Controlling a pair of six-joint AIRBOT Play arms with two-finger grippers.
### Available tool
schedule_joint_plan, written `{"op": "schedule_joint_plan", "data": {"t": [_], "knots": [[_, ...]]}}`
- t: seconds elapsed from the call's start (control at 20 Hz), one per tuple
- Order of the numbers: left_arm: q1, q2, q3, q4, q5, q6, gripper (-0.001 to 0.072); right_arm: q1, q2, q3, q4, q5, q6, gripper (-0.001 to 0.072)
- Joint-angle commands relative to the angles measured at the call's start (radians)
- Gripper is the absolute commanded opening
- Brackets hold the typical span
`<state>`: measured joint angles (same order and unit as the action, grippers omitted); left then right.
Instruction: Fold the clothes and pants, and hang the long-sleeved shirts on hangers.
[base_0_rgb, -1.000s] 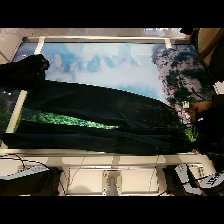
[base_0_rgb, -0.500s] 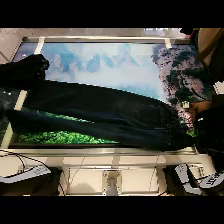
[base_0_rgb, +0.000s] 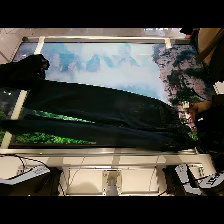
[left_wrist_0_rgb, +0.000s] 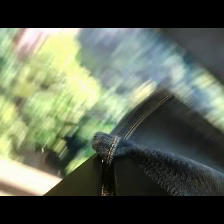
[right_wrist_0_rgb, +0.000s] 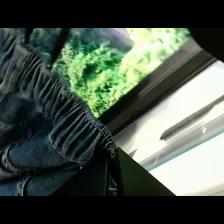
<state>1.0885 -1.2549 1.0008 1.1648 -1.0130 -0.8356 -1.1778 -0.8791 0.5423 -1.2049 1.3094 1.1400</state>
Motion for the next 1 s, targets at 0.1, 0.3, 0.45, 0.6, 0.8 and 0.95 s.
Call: {"op": "schedule_joint_plan", "data": {"t": [0.1,0.3,0.45,0.6,0.8,0.95], "knots": [[0.091,0.004,-0.018,0.06,-0.004,-0.04,0.0019,0.0,0.0,0.005,-0.01,0.014,0.05,0.0052],[0.009,0.035,0.018,-0.197,0.045,0.026,0.0019,0.0,0.001,0.124,0.158,0.148,-0.009,0.0052],[-0.144,0.051,0.111,-0.138,0.084,0.039,0.0018,0.0,0.001,0.258,0.233,0.175,-0.003,0.0052],[-0.29,0.051,0.152,-0.058,0.207,-0.004,0.0018,0.0,0.0,0.271,0.261,0.171,0.003,0.0052],[-0.466,0.032,0.234,0.027,0.409,-0.081,0.0017,0.055,0.0,0.272,0.524,0.041,-0.009,0.0051],[-0.553,-0.07,0.351,0.254,0.408,-0.295,0.0017,0.237,-0.018,0.272,0.517,-0.158,0.007,0.0051]]}}
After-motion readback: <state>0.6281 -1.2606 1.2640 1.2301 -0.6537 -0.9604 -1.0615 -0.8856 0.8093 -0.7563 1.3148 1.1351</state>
